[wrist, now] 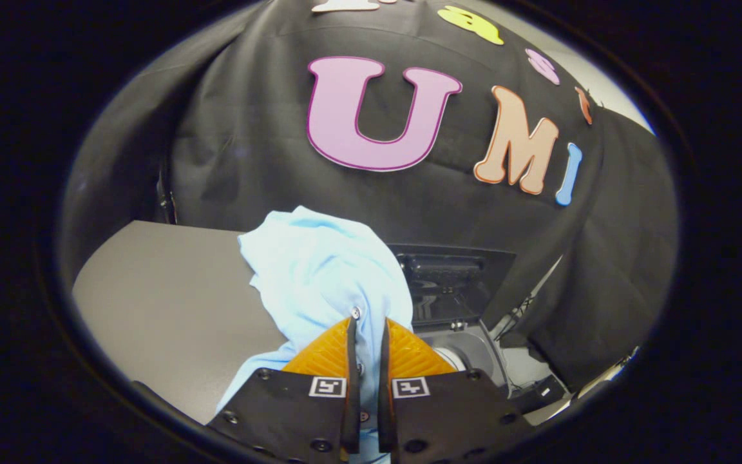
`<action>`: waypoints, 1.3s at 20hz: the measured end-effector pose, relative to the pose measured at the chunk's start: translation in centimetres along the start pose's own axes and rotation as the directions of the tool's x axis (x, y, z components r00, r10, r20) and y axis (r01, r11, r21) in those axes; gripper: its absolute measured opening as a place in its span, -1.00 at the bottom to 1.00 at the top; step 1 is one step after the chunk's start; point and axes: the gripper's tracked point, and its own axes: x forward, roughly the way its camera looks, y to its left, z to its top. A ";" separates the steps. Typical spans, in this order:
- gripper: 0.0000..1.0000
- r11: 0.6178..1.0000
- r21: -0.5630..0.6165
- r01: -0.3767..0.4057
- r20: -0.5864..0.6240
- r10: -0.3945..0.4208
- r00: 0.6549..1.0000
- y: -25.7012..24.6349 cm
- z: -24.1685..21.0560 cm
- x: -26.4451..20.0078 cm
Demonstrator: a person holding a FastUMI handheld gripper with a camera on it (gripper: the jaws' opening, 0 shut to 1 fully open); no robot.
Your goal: Put the clothes into the washing machine and then close the washing machine lid.
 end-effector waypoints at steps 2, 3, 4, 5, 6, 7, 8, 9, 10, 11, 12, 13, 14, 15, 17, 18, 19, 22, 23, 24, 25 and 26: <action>-0.76 0.999 0.033 -0.005 0.040 0.003 0.999 -1.3 0.6 0.5; -0.76 0.999 0.041 -0.005 0.052 0.003 0.999 -1.9 0.8 0.6; -0.76 0.999 0.050 -0.006 0.056 0.003 0.998 -2.6 0.9 0.8; -0.76 0.998 0.061 -0.003 0.063 0.000 0.998 -3.4 1.0 1.2; -0.77 0.997 0.075 0.013 0.073 -0.018 0.997 -4.6 1.1 1.5; -0.76 0.995 0.095 0.021 0.078 -0.029 0.997 -5.5 1.0 1.8; -0.77 0.993 0.114 0.012 0.084 -0.022 0.996 -6.0 1.1 2.1; -0.77 0.992 0.128 -0.005 0.092 -0.007 0.996 -6.2 1.0 2.6; -0.77 0.992 0.129 -0.018 0.097 0.006 0.995 -6.5 1.1 2.9; -0.77 0.991 0.131 -0.011 0.100 -0.002 0.995 -7.2 0.8 3.2; -0.77 0.993 0.118 0.000 0.088 -0.011 0.996 -7.9 0.6 3.5; -0.77 0.995 0.100 0.013 0.069 -0.020 0.997 -8.6 0.1 3.6; -0.77 0.996 0.089 0.025 0.060 -0.030 0.998 -9.4 0.0 3.8; -0.77 0.995 0.093 0.022 0.058 -0.027 0.998 -9.8 -0.1 4.4; -0.77 0.996 0.085 0.017 0.049 -0.021 0.999 -9.9 -0.7 5.2; -0.77 0.997 0.075 0.037 0.037 -0.039 0.999 -10.2 -1.2 5.5; -0.77 0.997 0.061 0.045 0.027 -0.047 0.999 -10.2 -1.8 6.1; -0.77 0.999 0.029 0.039 -0.020 -0.039 0.999 -10.2 -3.7 7.6; -0.77 0.999 0.030 0.045 -0.036 -0.044 0.998 -10.3 -4.4 7.9; -0.77 0.998 0.035 0.058 -0.059 -0.056 0.997 -10.6 -5.5 8.1; -0.76 0.997 0.046 0.069 -0.069 -0.065 0.996 -10.9 -6.1 8.3; -0.69 0.996 0.060 0.069 -0.069 -0.065 0.996 -11.0 -6.5 8.6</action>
